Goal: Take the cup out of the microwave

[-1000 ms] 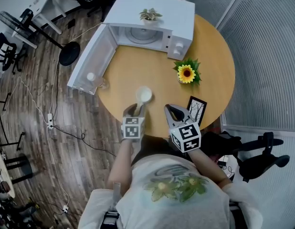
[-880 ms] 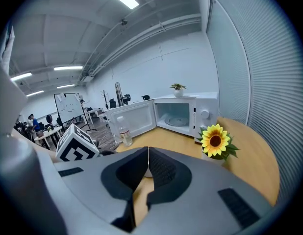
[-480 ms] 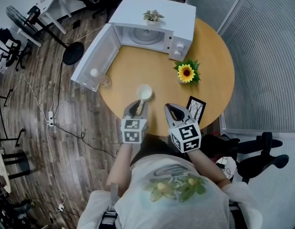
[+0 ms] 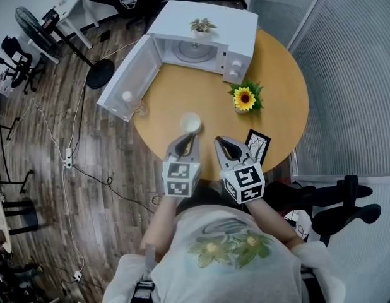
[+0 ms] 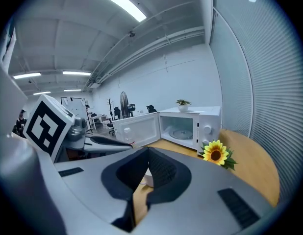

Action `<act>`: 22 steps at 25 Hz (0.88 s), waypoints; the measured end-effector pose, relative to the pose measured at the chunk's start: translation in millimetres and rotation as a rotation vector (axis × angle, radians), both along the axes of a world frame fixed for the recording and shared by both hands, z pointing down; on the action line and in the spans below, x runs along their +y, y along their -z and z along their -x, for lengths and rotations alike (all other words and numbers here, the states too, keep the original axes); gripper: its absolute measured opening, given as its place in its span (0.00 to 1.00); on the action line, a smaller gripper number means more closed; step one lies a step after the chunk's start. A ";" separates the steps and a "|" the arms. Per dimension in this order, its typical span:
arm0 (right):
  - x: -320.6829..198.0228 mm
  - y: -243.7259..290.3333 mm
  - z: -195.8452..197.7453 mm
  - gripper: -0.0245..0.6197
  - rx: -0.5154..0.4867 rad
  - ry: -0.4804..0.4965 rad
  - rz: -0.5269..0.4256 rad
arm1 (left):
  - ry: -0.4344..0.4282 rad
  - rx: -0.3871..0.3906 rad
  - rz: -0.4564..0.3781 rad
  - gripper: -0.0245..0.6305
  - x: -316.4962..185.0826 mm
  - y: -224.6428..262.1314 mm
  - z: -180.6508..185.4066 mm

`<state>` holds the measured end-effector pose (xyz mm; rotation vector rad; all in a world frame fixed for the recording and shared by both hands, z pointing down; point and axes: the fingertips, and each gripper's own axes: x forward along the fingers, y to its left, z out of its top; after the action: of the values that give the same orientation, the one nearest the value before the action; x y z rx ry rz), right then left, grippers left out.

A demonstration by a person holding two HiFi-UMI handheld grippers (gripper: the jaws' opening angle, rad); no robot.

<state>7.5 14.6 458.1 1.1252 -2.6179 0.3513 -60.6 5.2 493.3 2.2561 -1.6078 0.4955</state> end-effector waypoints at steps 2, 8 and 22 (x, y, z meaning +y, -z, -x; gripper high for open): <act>1.2 2.1 0.0 0.06 0.001 0.002 -0.004 | 0.001 0.007 -0.012 0.07 2.9 6.6 -1.8; 6.6 7.0 -0.6 0.06 0.008 0.014 -0.009 | 0.000 0.034 -0.021 0.04 11.3 18.6 -6.6; 20.6 12.9 -5.5 0.06 0.014 0.028 -0.026 | -0.003 0.058 -0.038 0.04 25.4 33.1 -12.7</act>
<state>12.9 35.2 445.3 1.0944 -2.6300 0.3034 -47.8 30.6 460.2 2.2788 -1.5984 0.3998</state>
